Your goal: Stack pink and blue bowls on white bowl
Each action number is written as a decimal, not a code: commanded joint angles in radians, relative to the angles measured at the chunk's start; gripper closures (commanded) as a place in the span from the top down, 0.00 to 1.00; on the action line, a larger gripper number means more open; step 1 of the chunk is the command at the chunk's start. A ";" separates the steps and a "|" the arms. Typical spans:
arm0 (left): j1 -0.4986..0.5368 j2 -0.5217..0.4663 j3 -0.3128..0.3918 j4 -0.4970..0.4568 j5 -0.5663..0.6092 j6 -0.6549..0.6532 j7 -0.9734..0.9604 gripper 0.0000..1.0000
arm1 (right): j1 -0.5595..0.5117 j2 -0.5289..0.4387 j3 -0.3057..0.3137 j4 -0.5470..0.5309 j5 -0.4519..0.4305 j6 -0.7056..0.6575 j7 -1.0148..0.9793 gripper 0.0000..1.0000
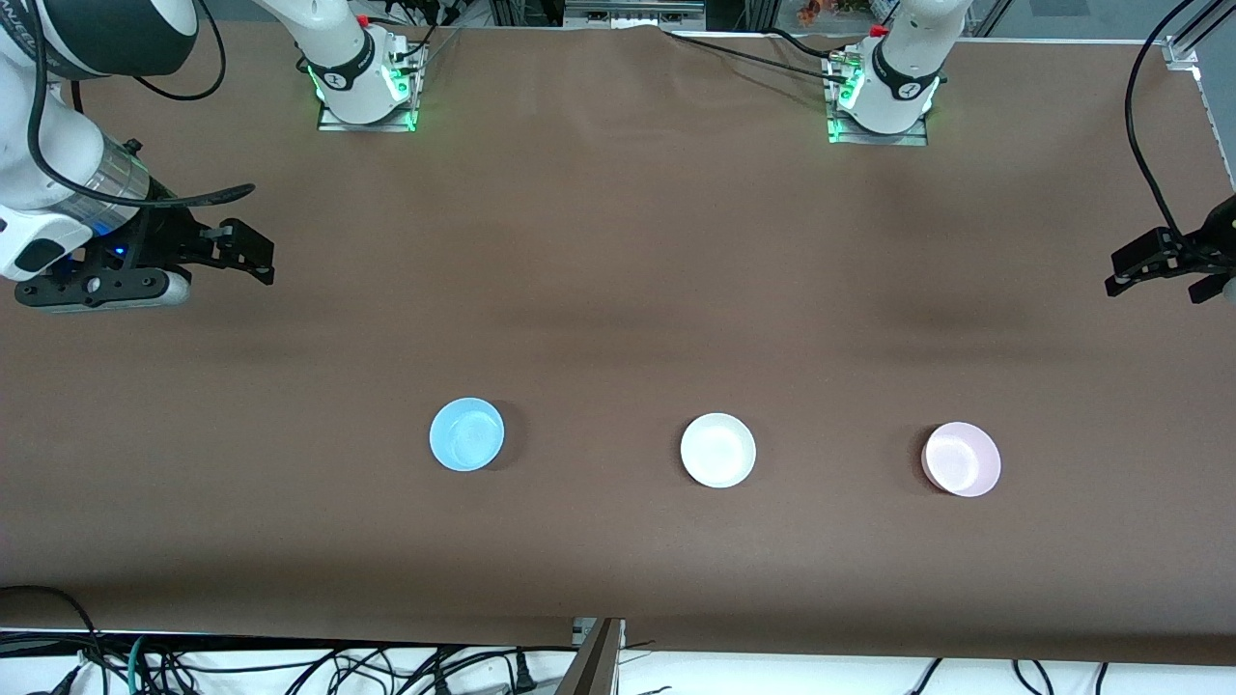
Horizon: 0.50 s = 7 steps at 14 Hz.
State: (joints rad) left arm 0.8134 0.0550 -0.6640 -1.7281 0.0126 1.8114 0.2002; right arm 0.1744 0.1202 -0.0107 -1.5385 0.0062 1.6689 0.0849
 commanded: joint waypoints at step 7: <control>-0.063 0.437 0.003 0.028 0.303 0.310 -0.263 1.00 | -0.003 -0.005 0.000 -0.002 -0.002 -0.006 0.012 1.00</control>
State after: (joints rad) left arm 0.8141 0.3994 -0.6523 -1.7328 0.2317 2.0941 0.1013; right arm 0.1741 0.1203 -0.0134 -1.5388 0.0062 1.6689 0.0849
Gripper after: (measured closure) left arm 0.000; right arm 0.000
